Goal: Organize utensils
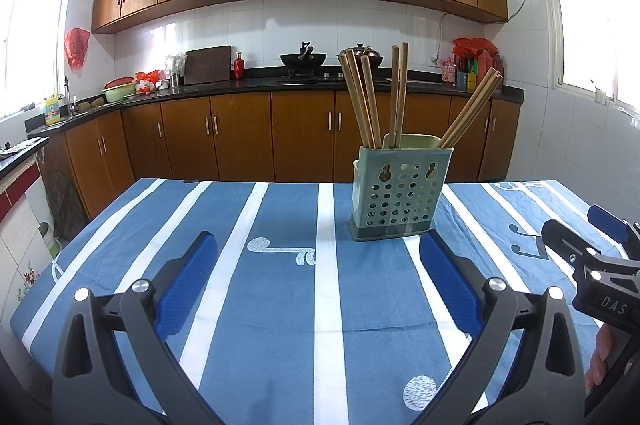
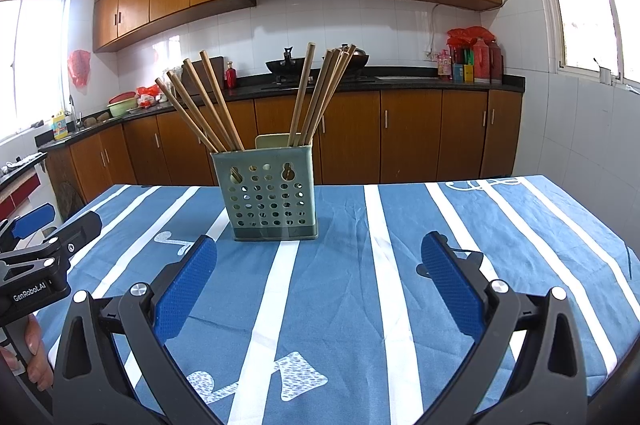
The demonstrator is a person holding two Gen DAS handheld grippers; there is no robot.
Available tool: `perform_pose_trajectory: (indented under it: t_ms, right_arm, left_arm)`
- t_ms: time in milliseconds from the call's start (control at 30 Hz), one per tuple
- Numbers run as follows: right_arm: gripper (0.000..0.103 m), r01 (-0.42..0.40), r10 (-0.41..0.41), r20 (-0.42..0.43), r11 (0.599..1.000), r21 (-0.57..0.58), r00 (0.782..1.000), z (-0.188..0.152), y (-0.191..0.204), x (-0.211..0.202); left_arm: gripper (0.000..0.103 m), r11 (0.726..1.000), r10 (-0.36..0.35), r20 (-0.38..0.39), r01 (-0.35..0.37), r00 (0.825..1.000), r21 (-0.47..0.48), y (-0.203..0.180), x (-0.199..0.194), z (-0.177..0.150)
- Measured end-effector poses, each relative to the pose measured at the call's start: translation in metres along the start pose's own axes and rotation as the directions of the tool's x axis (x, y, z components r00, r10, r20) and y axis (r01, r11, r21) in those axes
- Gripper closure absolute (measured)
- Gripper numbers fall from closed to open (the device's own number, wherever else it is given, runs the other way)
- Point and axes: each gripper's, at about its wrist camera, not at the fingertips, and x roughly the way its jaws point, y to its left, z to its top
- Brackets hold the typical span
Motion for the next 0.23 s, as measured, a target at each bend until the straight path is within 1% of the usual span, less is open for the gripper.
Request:
perform_pose_trajectory:
  t_ms: [233]
  right_arm:
    - [0.002, 0.000, 0.000, 0.000, 1.000, 0.001, 1.000, 0.0001, -0.0001, -0.0001]
  left_arm:
    - [0.004, 1.000, -0.001, -0.009, 0.001, 1.000, -0.007, 0.0003, 0.0021, -0.0026]
